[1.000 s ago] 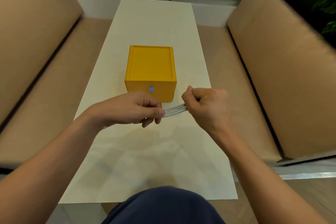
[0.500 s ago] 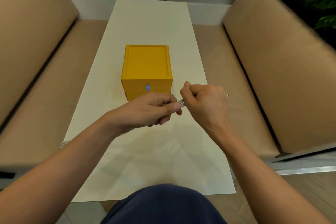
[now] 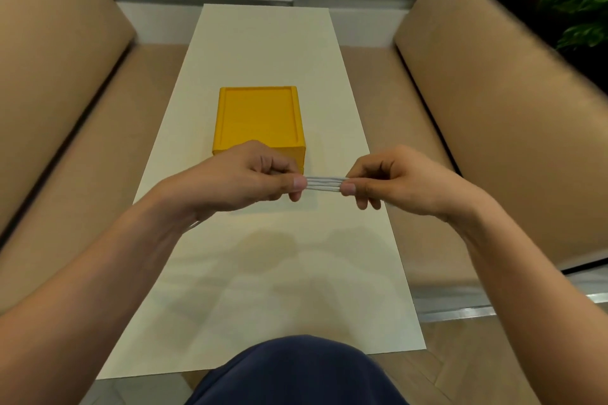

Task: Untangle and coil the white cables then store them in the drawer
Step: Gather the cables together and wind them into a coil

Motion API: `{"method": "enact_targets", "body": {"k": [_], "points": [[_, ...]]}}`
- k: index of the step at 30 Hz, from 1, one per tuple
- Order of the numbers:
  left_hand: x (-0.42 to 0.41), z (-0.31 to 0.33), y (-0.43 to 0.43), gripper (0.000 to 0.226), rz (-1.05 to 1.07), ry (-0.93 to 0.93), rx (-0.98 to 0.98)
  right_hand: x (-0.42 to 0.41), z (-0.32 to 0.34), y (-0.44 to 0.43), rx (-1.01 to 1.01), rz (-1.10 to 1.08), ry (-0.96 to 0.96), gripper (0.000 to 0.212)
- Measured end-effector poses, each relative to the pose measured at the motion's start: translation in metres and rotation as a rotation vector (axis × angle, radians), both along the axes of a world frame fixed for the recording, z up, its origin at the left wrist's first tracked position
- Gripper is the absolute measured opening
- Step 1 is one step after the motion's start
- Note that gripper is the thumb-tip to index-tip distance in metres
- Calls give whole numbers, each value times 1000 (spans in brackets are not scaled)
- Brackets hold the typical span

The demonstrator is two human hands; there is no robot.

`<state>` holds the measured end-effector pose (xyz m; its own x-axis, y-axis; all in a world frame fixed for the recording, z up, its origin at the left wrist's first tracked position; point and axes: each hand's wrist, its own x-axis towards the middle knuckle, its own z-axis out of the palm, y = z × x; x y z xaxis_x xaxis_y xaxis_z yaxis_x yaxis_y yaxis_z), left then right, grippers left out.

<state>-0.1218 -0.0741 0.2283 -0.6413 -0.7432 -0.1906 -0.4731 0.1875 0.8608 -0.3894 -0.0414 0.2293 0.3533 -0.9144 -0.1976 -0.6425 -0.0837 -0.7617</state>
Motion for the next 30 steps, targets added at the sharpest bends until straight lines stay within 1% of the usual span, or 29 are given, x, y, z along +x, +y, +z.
{"method": "enact_targets", "body": {"k": [2,4,7,8,11,13,16,18,20,22,24,27,28,30], "points": [[-1,1,-3,29,3,-29,-16,3,0,3,-99,-56,31,22],[0,5,-5,29,-15,-51,-4,5,4,9,-179,-71,11,22],[-6,9,-5,35,-61,-10,117,4,15,14,-217,-55,-5,21],[-11,10,-3,36,-73,-1,127,3,19,14,-228,-44,8,21],[-32,8,7,33,-87,18,8,1,23,12,-220,4,55,22],[-38,5,9,34,-55,22,-65,-2,22,10,-187,10,78,25],[-35,2,7,34,7,48,-78,-4,20,5,-192,-60,173,44],[-34,0,4,33,41,79,-77,-3,20,4,-217,-67,207,50],[-31,0,3,33,46,86,-64,-6,24,7,-179,-22,166,43],[-26,1,1,33,13,91,-43,-13,25,8,-74,50,109,30],[-24,2,1,33,-28,76,-37,-21,23,7,-1,96,72,21],[-25,3,1,32,-44,72,-44,-29,21,5,-8,89,26,10],[-25,2,1,32,-43,75,-53,-31,21,6,-5,83,-12,8],[-24,2,1,31,-50,70,-68,-34,22,8,4,54,-97,16]]}}
